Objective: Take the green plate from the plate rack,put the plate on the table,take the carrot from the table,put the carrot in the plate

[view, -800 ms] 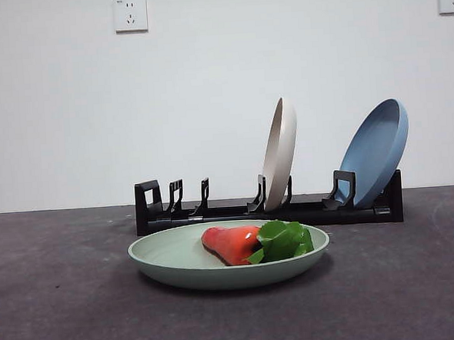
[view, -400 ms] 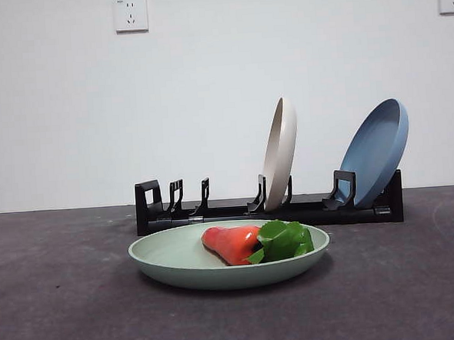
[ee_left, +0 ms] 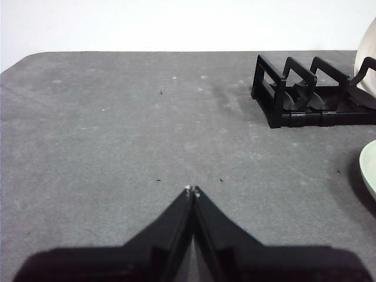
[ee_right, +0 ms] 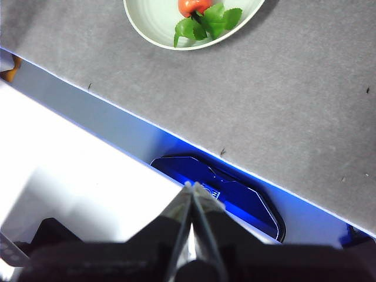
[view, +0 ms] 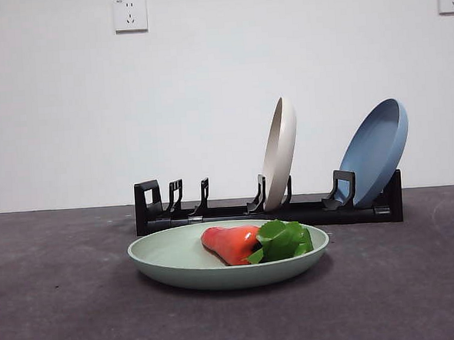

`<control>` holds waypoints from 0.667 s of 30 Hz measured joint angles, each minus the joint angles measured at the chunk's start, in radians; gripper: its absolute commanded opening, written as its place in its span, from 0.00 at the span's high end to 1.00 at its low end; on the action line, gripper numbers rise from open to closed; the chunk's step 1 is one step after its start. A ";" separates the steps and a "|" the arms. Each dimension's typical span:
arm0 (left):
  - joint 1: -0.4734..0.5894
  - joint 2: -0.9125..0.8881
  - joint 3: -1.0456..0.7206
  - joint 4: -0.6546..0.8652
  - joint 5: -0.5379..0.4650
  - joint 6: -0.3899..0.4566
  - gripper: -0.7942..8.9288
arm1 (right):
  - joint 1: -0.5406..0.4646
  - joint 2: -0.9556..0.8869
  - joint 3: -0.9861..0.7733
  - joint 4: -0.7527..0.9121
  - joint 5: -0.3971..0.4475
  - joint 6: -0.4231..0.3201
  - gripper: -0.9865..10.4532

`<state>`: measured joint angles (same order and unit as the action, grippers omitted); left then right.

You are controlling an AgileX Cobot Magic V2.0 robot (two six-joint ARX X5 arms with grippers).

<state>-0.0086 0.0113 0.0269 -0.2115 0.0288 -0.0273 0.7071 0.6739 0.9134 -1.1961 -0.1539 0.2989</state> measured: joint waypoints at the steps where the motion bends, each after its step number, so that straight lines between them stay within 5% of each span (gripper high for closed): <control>1: 0.000 0.000 0.000 0.000 0.000 0.000 0.92 | 0.000 0.000 0.000 0.000 0.000 0.000 0.91; 10: 0.000 0.000 0.000 0.000 0.000 0.000 0.92 | -0.046 -0.032 0.000 0.005 0.000 -0.009 0.91; 14: 0.000 0.000 0.000 0.000 0.000 0.000 0.92 | -0.177 -0.108 -0.005 0.101 0.024 -0.061 0.91; 20: 0.000 0.000 0.000 0.000 0.000 0.000 0.92 | -0.407 -0.288 -0.124 0.458 0.027 -0.158 0.91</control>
<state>-0.0086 0.0113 0.0269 -0.2115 0.0288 -0.0273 0.3004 0.3862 0.7895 -0.7380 -0.1272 0.1406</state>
